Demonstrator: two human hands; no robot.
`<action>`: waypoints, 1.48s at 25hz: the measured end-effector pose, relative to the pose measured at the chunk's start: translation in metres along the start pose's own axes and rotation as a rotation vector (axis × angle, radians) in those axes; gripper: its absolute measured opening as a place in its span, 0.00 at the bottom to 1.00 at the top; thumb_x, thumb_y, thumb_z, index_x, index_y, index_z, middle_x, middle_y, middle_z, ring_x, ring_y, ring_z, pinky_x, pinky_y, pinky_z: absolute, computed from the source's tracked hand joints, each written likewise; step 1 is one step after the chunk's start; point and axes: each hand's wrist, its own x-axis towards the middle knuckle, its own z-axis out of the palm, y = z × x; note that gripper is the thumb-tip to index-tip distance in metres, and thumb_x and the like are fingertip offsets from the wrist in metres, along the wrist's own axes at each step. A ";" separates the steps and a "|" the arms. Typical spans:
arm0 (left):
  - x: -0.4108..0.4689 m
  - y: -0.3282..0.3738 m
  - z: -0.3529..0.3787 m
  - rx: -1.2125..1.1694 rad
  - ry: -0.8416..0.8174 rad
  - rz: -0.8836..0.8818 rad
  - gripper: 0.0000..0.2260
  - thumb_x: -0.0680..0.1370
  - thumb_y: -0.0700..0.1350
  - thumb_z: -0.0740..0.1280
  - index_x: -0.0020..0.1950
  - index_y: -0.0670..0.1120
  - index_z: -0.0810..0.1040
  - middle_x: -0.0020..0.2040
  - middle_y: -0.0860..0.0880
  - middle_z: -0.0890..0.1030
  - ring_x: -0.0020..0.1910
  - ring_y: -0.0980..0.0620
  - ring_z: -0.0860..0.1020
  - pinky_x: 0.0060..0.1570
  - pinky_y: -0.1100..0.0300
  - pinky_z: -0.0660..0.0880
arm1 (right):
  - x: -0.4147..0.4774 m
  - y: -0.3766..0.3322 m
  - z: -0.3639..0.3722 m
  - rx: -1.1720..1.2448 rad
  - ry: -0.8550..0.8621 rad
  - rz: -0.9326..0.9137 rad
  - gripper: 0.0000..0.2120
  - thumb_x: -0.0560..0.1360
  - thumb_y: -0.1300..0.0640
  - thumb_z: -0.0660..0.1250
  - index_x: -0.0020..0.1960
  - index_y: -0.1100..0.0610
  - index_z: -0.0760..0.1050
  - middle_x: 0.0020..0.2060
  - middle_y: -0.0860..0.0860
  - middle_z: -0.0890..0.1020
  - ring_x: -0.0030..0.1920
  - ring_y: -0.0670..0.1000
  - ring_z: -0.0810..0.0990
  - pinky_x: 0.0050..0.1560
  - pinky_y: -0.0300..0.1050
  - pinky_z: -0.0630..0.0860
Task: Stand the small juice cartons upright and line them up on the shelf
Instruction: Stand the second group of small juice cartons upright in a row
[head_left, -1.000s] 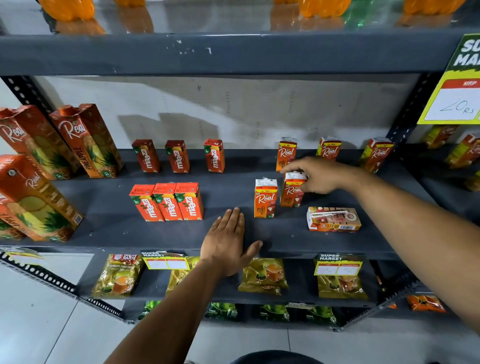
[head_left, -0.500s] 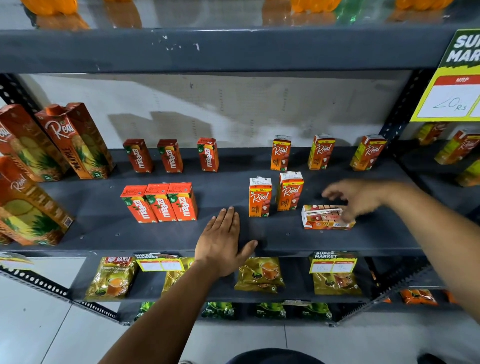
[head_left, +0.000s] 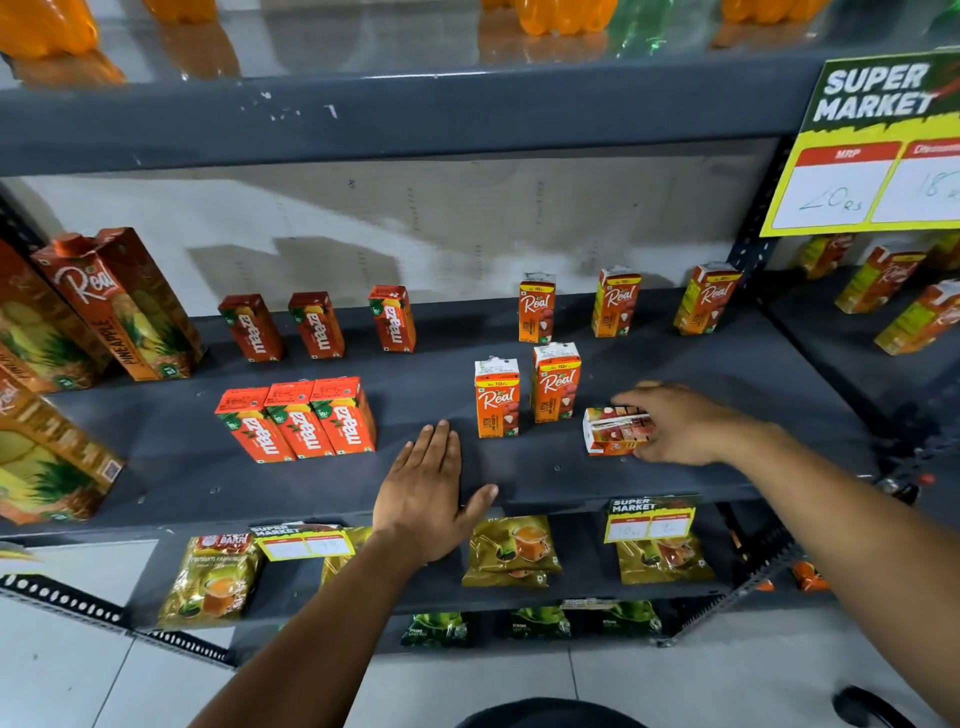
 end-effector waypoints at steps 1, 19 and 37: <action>0.000 0.000 0.000 -0.002 0.000 -0.002 0.44 0.72 0.71 0.33 0.77 0.42 0.46 0.80 0.44 0.48 0.78 0.48 0.45 0.75 0.53 0.44 | -0.001 0.002 0.001 0.030 0.028 -0.012 0.34 0.68 0.51 0.76 0.71 0.48 0.68 0.60 0.47 0.73 0.59 0.50 0.72 0.57 0.44 0.69; 0.000 0.000 0.001 0.005 0.021 -0.007 0.43 0.73 0.71 0.34 0.77 0.42 0.48 0.79 0.44 0.50 0.78 0.47 0.47 0.74 0.53 0.44 | 0.030 -0.013 0.047 0.831 0.866 0.408 0.38 0.61 0.50 0.81 0.63 0.59 0.65 0.61 0.59 0.74 0.61 0.58 0.74 0.58 0.51 0.74; -0.001 0.000 0.000 -0.007 -0.005 -0.006 0.44 0.72 0.72 0.34 0.77 0.42 0.46 0.80 0.44 0.48 0.78 0.48 0.45 0.73 0.54 0.42 | 0.030 0.008 -0.019 0.421 0.578 0.167 0.26 0.66 0.48 0.77 0.60 0.47 0.69 0.54 0.50 0.77 0.52 0.50 0.75 0.49 0.45 0.72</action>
